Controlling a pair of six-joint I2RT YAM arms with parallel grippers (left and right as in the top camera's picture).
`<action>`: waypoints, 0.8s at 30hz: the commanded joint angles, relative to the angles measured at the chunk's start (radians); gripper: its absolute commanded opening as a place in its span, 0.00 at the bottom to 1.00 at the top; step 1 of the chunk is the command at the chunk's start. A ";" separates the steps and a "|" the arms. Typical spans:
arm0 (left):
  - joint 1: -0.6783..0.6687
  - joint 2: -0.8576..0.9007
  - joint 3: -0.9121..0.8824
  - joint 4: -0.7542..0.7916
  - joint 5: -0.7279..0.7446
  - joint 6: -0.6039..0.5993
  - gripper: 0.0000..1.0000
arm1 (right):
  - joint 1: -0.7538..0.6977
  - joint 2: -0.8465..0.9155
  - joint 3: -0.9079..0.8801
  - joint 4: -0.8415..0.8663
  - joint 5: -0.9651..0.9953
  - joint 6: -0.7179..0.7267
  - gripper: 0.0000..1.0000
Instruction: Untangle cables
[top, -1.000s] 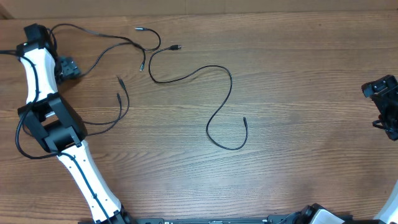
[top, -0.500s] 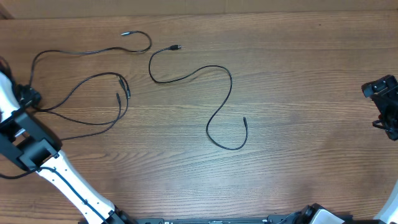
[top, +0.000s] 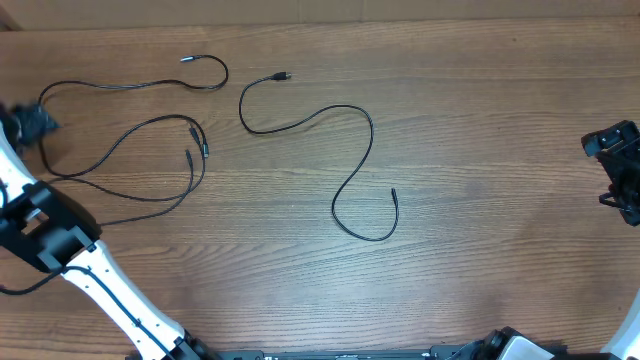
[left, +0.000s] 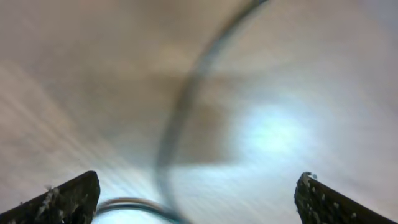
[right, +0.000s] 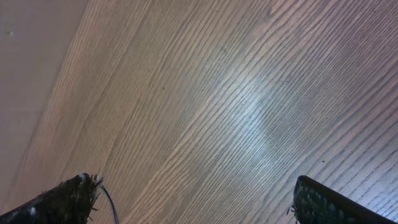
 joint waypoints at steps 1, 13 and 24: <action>-0.056 -0.007 0.146 -0.071 0.333 -0.056 1.00 | -0.001 -0.003 0.011 0.005 0.011 -0.008 1.00; -0.243 -0.007 0.174 -0.214 1.068 -0.055 1.00 | -0.001 -0.003 0.011 0.005 0.011 -0.008 1.00; -0.587 -0.007 0.174 -0.196 0.993 -0.001 1.00 | -0.001 -0.003 0.011 0.005 0.011 -0.008 1.00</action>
